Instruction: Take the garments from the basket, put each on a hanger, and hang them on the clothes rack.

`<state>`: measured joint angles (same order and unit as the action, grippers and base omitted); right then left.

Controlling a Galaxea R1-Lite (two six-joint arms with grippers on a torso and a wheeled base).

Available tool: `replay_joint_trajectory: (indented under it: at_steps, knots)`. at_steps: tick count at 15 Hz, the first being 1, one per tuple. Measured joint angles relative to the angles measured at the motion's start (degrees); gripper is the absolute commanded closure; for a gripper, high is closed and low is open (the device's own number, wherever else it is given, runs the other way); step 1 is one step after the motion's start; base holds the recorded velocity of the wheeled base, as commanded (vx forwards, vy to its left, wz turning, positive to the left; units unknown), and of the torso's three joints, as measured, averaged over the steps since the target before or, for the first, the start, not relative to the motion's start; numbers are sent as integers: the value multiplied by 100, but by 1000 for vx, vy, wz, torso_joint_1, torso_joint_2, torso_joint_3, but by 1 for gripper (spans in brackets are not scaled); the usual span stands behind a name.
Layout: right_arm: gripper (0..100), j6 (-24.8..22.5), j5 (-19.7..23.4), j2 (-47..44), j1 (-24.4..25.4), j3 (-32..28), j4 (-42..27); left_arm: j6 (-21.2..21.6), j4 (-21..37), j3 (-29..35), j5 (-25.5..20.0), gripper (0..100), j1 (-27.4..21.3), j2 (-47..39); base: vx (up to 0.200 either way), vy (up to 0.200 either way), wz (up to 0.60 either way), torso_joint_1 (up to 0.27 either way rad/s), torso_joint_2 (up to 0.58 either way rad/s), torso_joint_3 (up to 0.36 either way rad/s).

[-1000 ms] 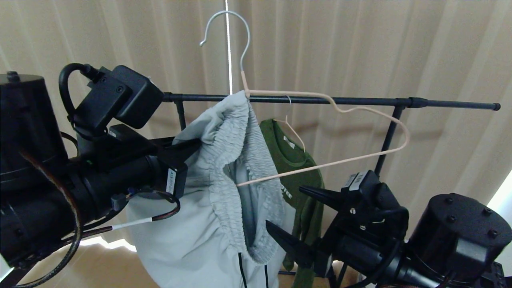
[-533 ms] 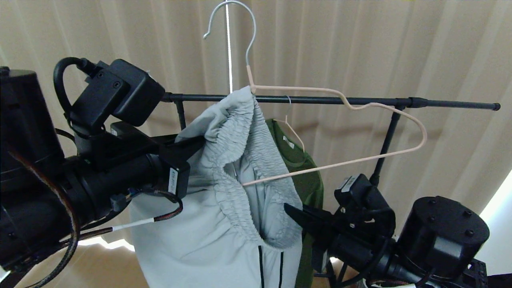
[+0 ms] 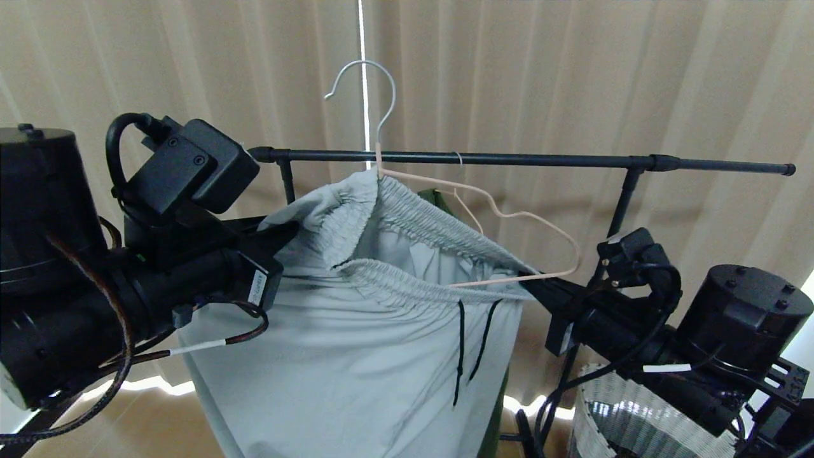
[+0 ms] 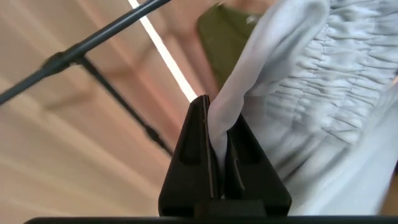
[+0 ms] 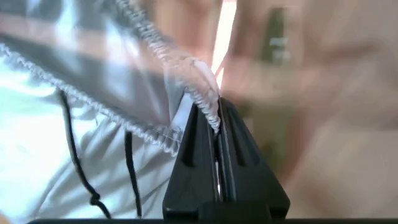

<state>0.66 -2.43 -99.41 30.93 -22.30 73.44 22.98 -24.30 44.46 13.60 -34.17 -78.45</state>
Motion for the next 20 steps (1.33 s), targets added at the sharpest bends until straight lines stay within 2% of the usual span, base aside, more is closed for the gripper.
replay_joint_trajectory:
  at_steps: [2, 6, 9, 11, 13, 16, 20]
  knots:
    - [100, 2, 11, -4, -306, -72, -4, 167, -6, -72, 2, 100, 121, 0, 0, 0, 0, 0, 0, 0]
    - [100, 2, 22, -34, -496, -160, -20, 756, -85, -282, 68, 100, 457, 13, 0, 0, 0, 0, 0, 0]
    - [100, -1, 24, -48, -516, -193, -46, 1426, -734, -697, 78, 100, 728, 2, 0, 0, 0, 0, 0, 0]
    - [100, -123, 27, -52, -519, -269, -160, 2050, -1011, -1031, 73, 100, 873, 6, 0, 0, 0, 0, 0, 0]
    - [100, -229, 112, -33, -519, -319, -416, 2492, -1208, -1265, 65, 100, 992, 15, 0, 0, 0, 0, 0, 0]
    - [100, -317, 174, 29, -373, -542, -1022, 2612, -1363, -1429, 46, 100, 1022, 0, 0, 0, 0, 0, 0, 0]
    - [100, -356, 163, 252, 269, -1056, -2167, 2609, -1369, -1473, 71, 100, 997, -66, 0, 0, 0, 0, 0, 0]
